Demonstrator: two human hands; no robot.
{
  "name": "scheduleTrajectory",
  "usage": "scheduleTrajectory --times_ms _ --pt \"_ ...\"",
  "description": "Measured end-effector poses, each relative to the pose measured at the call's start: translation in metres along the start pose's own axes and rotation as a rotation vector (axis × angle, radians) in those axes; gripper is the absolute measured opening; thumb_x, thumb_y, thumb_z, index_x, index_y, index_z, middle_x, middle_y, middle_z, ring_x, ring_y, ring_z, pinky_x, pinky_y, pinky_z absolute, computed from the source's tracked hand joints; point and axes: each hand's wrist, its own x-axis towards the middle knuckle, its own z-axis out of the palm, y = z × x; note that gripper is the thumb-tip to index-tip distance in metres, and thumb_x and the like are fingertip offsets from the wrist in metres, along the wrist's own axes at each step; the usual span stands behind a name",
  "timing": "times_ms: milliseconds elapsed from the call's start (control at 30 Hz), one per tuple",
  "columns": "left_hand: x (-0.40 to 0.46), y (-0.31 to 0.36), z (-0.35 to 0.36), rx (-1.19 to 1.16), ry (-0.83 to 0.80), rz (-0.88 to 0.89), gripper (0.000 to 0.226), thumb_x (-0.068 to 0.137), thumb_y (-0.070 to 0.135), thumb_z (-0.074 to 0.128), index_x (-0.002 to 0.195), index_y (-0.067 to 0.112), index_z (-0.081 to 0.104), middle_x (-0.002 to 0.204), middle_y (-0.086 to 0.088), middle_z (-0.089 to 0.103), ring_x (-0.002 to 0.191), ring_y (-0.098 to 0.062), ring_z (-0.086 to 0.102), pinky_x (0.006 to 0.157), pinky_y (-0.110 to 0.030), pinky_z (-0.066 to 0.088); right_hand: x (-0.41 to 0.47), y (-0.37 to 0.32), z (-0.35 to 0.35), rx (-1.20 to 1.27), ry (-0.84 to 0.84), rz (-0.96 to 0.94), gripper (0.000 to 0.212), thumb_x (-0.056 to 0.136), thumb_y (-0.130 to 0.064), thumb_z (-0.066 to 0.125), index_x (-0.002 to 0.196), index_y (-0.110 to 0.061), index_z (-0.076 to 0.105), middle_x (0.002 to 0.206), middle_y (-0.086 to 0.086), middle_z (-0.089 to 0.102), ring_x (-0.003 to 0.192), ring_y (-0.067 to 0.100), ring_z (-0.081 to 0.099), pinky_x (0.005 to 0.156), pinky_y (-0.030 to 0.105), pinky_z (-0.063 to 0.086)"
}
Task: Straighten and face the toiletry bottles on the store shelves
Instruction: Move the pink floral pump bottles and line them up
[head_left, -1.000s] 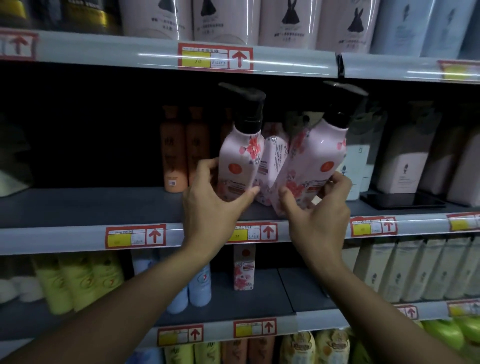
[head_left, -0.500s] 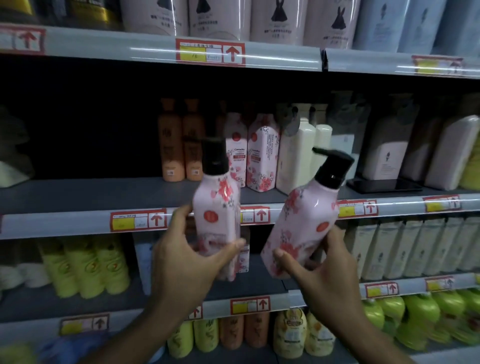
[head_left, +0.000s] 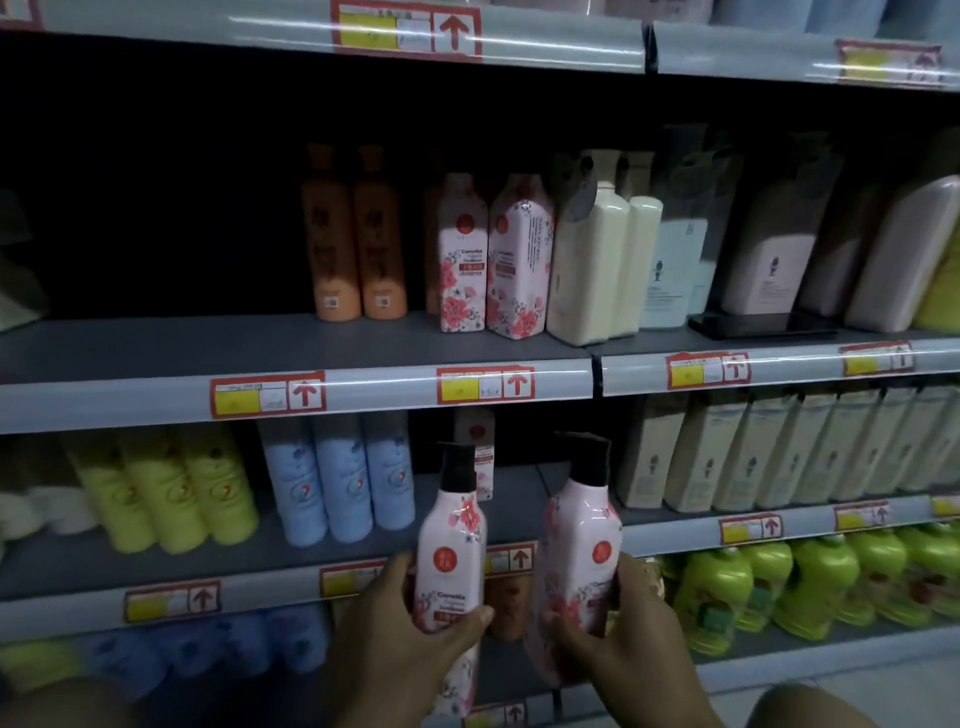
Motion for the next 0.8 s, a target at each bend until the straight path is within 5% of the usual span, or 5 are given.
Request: scheduleTrajectory --times_ms 100,267,467,633,800 --pt "0.005 -0.006 0.012 0.058 -0.043 -0.036 0.072 0.039 0.071 0.088 0.100 0.041 0.066 0.089 0.031 0.074 0.080 0.010 0.070 0.078 -0.030 0.062 0.007 0.011 0.010 -0.028 0.002 0.068 0.083 0.051 -0.064 0.077 0.124 -0.035 0.052 0.110 -0.015 0.070 0.102 0.008 0.067 0.090 0.035 0.056" --pt "0.023 -0.005 0.028 0.178 -0.052 -0.019 0.057 0.054 0.068 0.087 0.099 0.040 0.064 0.088 0.026 0.074 0.079 0.009 0.068 0.072 -0.029 0.061 0.039 0.015 0.013 -0.086 0.040 0.085 0.054 0.073 -0.047 0.085 0.113 -0.028 0.053 0.102 -0.010 0.069 0.092 0.014 0.068 0.075 0.035 0.055" --pt "0.064 0.008 0.045 0.219 -0.024 0.017 0.058 0.057 0.076 0.077 0.100 0.039 0.064 0.090 0.023 0.074 0.077 0.003 0.069 0.066 -0.036 0.062 0.094 0.005 0.013 -0.114 0.061 0.060 0.051 0.078 -0.047 0.082 0.112 -0.023 0.053 0.101 -0.003 0.068 0.093 0.024 0.068 0.072 0.034 0.050" --pt "0.095 0.020 0.057 0.188 0.072 0.037 0.054 0.066 0.071 0.080 0.104 0.036 0.064 0.097 0.017 0.075 0.083 -0.004 0.070 0.069 -0.037 0.063 0.128 -0.006 0.023 -0.084 0.084 0.054 0.060 0.076 -0.052 0.081 0.119 -0.022 0.052 0.112 0.001 0.070 0.099 0.024 0.069 0.081 0.047 0.060" --pt "0.113 0.020 0.069 0.123 0.209 0.033 0.061 0.069 0.073 0.079 0.116 0.037 0.064 0.104 0.016 0.075 0.089 -0.006 0.072 0.072 -0.040 0.063 0.146 -0.012 0.034 -0.110 0.110 0.021 0.076 0.064 -0.077 0.064 0.119 -0.025 0.056 0.108 -0.003 0.073 0.097 0.023 0.071 0.080 0.047 0.061"
